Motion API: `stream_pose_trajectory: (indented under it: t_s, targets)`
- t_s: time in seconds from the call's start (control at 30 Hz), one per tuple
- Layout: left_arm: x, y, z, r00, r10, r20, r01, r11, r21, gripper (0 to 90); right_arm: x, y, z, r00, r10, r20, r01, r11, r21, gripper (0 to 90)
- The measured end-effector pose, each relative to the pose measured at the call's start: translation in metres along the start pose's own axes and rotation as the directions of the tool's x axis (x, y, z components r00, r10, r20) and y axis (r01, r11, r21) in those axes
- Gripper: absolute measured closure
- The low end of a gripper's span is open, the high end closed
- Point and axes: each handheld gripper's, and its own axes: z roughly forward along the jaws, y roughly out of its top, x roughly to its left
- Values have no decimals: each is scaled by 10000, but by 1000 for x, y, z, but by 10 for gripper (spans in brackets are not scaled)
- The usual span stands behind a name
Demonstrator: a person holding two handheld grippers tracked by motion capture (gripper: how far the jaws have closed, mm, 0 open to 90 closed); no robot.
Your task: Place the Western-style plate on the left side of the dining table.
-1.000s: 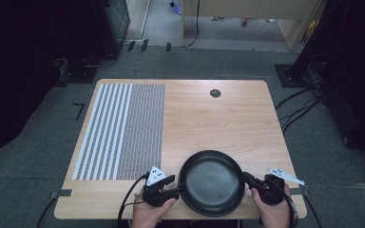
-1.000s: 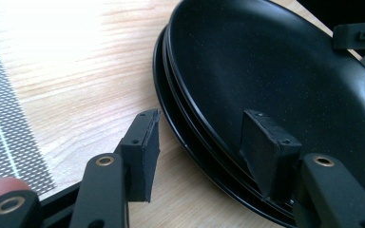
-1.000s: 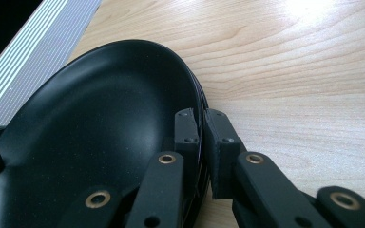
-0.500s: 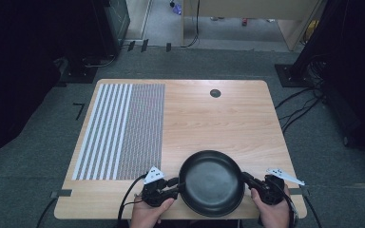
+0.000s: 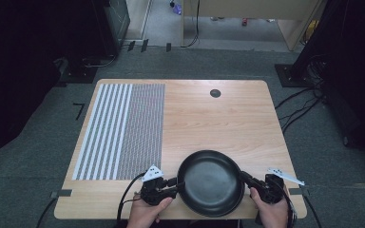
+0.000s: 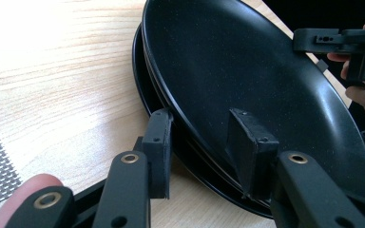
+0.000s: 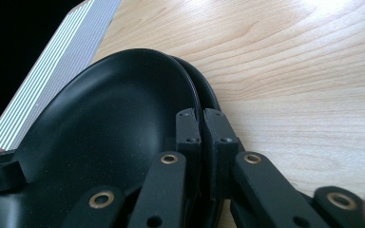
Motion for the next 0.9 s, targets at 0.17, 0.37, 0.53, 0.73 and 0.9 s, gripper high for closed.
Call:
stream_pose_trajectory:
  t_s: [0.17, 0.37, 0.53, 0.73, 0.9]
  targets:
    - [2, 1, -1, 9997, -147, 183, 145, 9999, 84, 610, 3, -2, 4, 9999, -26, -116, 26, 10000, 41, 866]
    - [3, 3, -5, 9999, 108, 130, -114, 9991, 420, 611, 7, -4, 7, 9997, -90, -223, 91, 9999, 66, 859]
    - [7, 4, -9, 9998, -66, 202, 58, 9992, 407, 613, 9, -6, 10, 9994, -75, -340, 78, 9999, 89, 856]
    - [9, 5, -13, 9996, -135, 231, 128, 9995, 295, 614, 11, -8, 13, 9996, -125, -247, 124, 9999, -10, 846]
    - [3, 6, -22, 9994, 214, -285, -207, 9995, 238, 632, 10, -10, 15, 9995, -112, -301, 109, 9999, -85, 835]
